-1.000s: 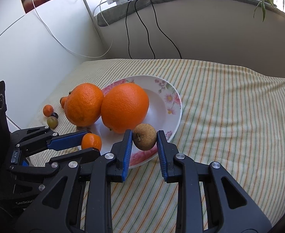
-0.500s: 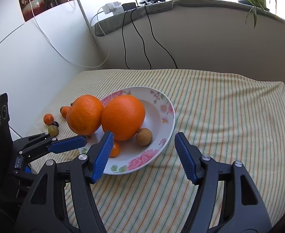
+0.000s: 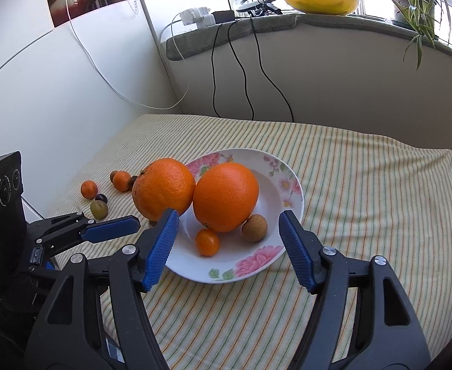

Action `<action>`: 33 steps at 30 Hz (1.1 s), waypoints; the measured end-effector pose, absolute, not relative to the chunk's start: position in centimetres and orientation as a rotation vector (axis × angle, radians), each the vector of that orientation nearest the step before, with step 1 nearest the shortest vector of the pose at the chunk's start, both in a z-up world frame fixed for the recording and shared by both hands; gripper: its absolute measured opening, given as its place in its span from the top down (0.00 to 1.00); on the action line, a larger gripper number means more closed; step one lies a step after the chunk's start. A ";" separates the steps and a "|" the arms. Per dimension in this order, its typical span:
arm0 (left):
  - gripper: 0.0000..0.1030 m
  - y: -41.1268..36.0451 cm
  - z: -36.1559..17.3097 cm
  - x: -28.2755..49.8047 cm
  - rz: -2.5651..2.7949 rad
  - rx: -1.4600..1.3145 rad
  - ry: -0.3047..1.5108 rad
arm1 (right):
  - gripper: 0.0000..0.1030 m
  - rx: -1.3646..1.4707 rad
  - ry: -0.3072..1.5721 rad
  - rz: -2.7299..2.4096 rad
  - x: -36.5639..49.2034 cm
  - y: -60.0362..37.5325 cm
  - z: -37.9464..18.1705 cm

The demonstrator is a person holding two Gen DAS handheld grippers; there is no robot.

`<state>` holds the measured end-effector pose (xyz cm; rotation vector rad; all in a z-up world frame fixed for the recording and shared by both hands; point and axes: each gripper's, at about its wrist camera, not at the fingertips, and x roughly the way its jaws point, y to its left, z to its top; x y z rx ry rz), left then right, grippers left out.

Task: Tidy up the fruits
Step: 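Open both grippers to drop the kiwi and tangerine onto the plate, then move the right tool to the green-brown fruit while the left tool moves to another tangerine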

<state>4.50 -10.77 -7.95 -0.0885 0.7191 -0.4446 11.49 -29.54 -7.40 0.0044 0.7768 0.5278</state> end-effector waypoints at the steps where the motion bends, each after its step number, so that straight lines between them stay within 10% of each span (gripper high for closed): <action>1: 0.59 -10.3 -7.9 4.4 -0.436 -0.093 0.715 | 0.32 -0.001 0.774 0.534 11.4 -29.2 -7.2; 33: 0.59 9.9 -11.0 3.3 -0.011 -0.248 0.723 | 0.32 -0.217 0.821 0.826 9.2 -12.2 -9.3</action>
